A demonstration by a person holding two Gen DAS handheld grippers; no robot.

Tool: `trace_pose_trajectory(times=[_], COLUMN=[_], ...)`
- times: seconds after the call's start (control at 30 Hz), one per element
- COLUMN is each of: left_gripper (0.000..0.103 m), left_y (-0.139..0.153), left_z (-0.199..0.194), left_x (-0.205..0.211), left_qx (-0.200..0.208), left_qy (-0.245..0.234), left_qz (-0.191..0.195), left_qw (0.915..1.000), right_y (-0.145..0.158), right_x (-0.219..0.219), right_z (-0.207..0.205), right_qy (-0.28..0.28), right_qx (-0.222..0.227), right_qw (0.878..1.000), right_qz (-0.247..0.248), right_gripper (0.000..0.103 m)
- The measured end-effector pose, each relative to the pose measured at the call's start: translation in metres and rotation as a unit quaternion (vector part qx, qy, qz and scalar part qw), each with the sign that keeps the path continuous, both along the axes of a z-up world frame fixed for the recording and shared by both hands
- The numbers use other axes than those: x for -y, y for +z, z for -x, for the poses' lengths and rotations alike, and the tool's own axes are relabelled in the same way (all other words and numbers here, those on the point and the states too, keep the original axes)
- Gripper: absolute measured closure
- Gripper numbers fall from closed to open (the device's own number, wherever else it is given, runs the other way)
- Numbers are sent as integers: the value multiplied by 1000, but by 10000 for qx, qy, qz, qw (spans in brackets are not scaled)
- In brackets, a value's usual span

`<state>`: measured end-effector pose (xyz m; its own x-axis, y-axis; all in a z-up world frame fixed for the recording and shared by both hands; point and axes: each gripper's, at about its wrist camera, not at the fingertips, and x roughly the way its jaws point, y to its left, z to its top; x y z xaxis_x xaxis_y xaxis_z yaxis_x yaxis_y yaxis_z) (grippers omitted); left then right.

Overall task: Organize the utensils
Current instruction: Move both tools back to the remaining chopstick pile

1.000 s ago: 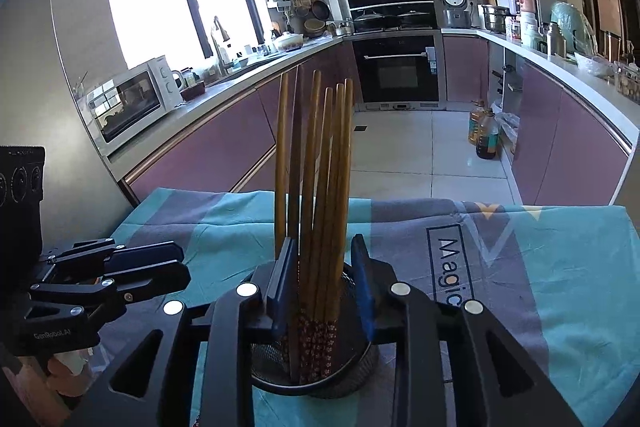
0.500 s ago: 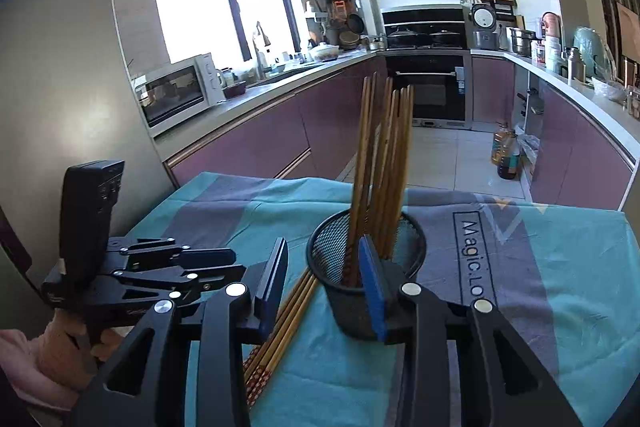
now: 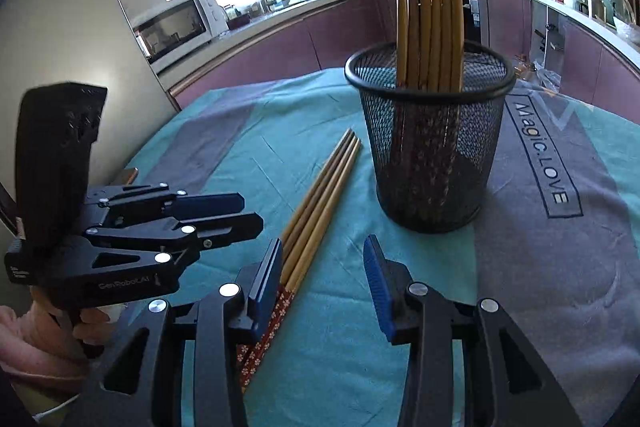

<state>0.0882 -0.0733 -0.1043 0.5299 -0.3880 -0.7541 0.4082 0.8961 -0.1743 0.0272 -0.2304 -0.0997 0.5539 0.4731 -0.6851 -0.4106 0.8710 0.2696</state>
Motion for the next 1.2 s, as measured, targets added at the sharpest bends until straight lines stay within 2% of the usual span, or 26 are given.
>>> trace_pose_trajectory(times=[0.17, 0.43, 0.67, 0.87, 1.2], left_gripper=[67, 67, 67, 77, 81], left_y=[-2, -10, -14, -15, -19], left_z=[-1, -6, -10, -9, -4], left_x=[5, 13, 17, 16, 6], left_qx=[-10, -24, -69, -121, -222], left_qy=[-55, -34, -34, -3, 26], left_qz=[-4, -227, -224, -209, -61], left_qw=[10000, 9997, 9997, 9997, 9997], right_y=[-2, -7, -9, -10, -13], right_x=[-3, -2, -4, -13, -29], right_z=[1, 1, 2, 1, -4], right_qy=[-47, -68, -44, 3, 38], right_qx=[-21, -47, -53, -45, -75], right_qw=[10000, 10000, 10000, 9999, 9992], right_qz=[2, 21, 43, 125, 385], right_gripper=[63, 63, 63, 63, 67])
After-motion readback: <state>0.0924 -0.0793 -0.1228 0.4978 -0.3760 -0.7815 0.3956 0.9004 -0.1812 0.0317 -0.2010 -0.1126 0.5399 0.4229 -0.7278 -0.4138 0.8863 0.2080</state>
